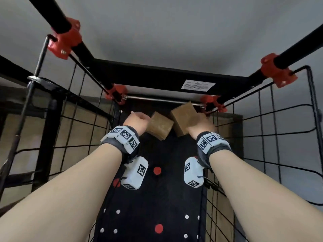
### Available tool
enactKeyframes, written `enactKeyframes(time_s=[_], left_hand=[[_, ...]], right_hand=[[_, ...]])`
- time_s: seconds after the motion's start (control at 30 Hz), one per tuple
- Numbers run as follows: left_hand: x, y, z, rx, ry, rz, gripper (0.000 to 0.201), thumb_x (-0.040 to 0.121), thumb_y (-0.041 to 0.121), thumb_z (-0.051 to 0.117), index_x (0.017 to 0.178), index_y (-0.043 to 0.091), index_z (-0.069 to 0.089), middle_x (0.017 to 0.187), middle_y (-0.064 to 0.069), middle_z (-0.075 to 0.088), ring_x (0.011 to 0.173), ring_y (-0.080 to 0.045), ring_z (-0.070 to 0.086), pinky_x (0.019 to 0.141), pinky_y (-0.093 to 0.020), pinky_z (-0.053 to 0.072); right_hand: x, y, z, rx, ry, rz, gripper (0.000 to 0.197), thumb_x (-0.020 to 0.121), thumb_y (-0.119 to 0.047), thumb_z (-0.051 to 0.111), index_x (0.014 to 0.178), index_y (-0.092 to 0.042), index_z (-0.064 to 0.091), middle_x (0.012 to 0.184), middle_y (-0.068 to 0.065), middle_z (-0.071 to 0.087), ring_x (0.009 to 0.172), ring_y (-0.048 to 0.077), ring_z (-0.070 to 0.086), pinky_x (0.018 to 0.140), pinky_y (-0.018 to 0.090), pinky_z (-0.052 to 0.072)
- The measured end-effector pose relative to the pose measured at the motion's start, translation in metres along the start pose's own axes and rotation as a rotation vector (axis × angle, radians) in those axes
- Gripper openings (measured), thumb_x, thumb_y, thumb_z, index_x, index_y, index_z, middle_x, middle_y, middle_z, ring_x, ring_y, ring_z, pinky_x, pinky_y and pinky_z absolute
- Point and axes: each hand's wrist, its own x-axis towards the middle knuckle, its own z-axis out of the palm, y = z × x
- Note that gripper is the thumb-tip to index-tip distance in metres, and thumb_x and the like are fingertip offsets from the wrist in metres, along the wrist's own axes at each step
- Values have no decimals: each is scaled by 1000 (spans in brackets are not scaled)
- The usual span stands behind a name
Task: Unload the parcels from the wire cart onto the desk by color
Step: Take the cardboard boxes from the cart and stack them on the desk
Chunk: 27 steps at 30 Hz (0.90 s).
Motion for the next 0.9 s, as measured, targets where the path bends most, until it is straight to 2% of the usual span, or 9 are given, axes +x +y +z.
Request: enactKeyframes(time_s=[0.07,0.17,0.3,0.4,0.57,0.63,0.7,0.8,0.9], left_hand=[[10,-8,7,-20,-7,-30,21,88,14,53,101,16,69,108,-10,68,104,-29,62,91,-36,50],[20,-18,18,-50,-14,-61,18,87,16,56,101,16,68,106,-9,68,102,-27,62,89,-33,47],[23,-35,28,-78,-46,-120,11,85,15,58,92,19,67,101,-9,69,101,-28,62,94,-36,48],[26,-39,27,-66,-26,-138,11,85,11,58,88,20,65,102,-11,69,101,-28,62,93,-35,48],[19,-27,24,-105,31,-141,9,87,12,59,91,18,64,105,-10,68,94,-23,60,79,-24,42],[11,-22,22,-79,32,-140,14,87,13,59,99,18,65,110,-8,66,102,-25,59,80,-22,39],[1,-14,20,-52,25,-127,24,88,14,57,111,16,64,116,-7,64,108,-26,58,83,-23,39],[-19,0,12,-61,14,-112,31,88,17,57,118,14,61,118,-9,63,109,-29,58,87,-27,43],[-44,10,2,-133,22,-103,55,73,38,61,123,13,57,118,-11,61,108,-30,58,91,-37,48]], right_hand=[[7,3,1,-58,18,-6,69,73,-39,65,134,-21,38,146,14,33,131,36,37,101,41,38],[27,13,9,-76,-8,-22,101,71,-31,76,149,-25,12,157,11,9,143,32,15,112,43,26],[41,13,26,-61,-20,-14,119,68,-33,80,151,-23,-5,157,11,7,144,33,11,115,46,24],[42,15,31,-35,18,9,115,67,-32,77,150,-22,-1,151,14,18,138,36,22,111,44,30],[22,28,22,114,20,92,102,67,-40,71,149,-24,13,148,13,27,134,35,32,105,43,38],[11,35,16,219,9,134,98,63,-48,67,147,-24,21,144,12,35,129,33,39,102,45,41],[-2,38,4,298,-2,150,93,60,-54,64,142,-24,32,134,9,47,118,31,49,95,40,45],[-21,41,-15,411,-11,113,66,72,-45,64,131,-21,45,113,4,52,97,25,51,78,30,38],[-50,36,-37,520,-17,31,36,77,-39,61,107,-21,55,97,0,55,84,19,50,71,28,35]])
